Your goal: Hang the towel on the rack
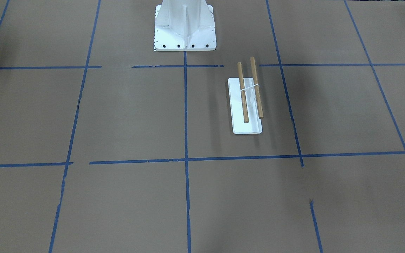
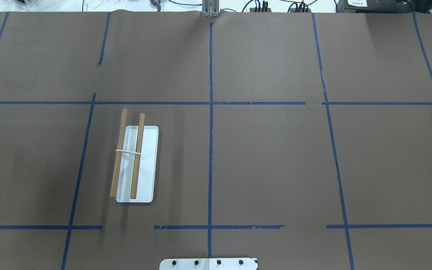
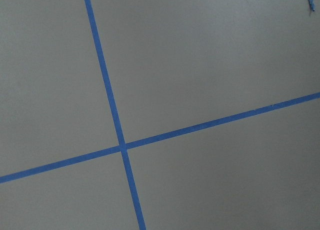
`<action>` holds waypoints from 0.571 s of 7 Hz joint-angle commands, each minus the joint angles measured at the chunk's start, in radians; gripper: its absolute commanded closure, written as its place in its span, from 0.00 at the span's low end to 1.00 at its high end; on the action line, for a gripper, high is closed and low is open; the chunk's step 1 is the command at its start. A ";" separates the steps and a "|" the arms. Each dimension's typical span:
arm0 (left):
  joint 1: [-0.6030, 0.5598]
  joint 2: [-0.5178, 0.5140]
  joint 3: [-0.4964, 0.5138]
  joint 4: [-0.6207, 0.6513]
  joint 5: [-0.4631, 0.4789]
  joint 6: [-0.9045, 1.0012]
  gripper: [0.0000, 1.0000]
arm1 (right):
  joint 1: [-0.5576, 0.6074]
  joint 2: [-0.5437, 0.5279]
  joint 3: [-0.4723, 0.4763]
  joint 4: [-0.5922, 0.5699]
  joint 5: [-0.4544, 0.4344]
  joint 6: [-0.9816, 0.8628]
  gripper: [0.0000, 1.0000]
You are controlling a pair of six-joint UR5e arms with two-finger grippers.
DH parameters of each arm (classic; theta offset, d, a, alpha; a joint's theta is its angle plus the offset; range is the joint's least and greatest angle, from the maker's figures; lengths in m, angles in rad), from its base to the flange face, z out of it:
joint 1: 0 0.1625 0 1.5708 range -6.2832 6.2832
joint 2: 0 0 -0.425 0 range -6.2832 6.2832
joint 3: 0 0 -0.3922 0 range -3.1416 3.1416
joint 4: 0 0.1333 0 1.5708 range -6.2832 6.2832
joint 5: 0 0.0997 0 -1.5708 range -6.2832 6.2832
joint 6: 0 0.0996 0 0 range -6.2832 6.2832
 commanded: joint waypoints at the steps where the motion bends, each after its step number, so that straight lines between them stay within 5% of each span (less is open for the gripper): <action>1: 0.000 0.003 -0.001 -0.037 0.001 0.000 0.00 | 0.014 0.157 0.366 -0.599 0.011 0.040 1.00; 2: 0.000 0.001 -0.001 -0.037 -0.001 0.000 0.00 | 0.005 0.272 0.408 -0.685 0.024 0.212 1.00; 4: 0.002 -0.002 -0.001 -0.073 -0.001 -0.003 0.00 | -0.178 0.446 0.459 -0.663 0.057 0.661 1.00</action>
